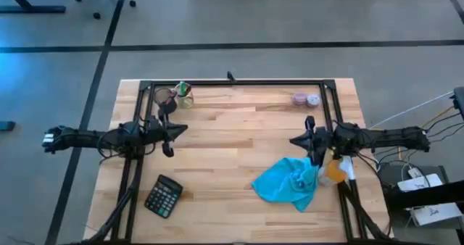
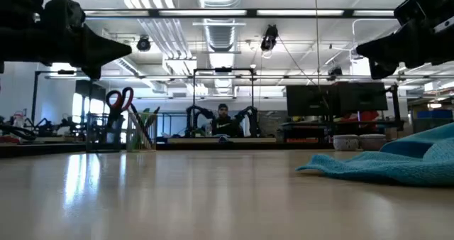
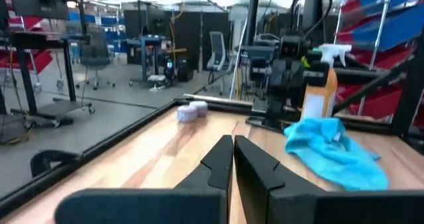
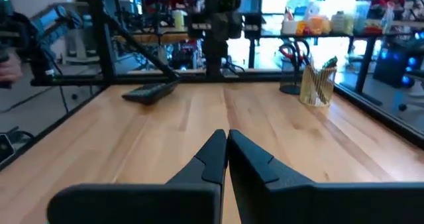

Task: Apply microfiber cloth
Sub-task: Return to Home Position

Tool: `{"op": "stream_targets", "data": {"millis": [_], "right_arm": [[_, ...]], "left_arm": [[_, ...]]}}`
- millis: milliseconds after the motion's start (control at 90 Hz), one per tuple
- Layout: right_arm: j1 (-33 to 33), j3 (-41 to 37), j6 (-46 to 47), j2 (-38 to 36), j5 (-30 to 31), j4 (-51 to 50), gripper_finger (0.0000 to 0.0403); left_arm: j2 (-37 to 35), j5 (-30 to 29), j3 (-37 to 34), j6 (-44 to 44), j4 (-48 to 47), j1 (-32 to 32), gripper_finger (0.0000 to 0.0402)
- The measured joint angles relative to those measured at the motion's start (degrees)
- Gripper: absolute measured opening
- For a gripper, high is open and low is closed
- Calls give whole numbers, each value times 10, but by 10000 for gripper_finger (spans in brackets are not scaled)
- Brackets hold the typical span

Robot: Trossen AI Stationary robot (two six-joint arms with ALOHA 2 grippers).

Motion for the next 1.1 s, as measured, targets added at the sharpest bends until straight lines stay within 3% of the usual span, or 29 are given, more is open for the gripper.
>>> {"op": "stream_targets", "data": {"millis": [311,400,544,778,1100], "right_arm": [[45,0,-34,-69,39,-55,0],[48,0,-37,-68,30,-58,0],[48,0,-14,-63,29,-59,0],[48,0,4,-49,28,-60,0],[48,-1,4,-42,28,-59,0]], "left_arm": [[-120,2,0,6,-120,-8,0],[-159,46,0,1,-138,-10,0],[-153,92,-1,6,-154,-10,0],[-141,-93,2,-52,-163,-9,0],[-110,-110,3,-51,-160,-9,0]]}}
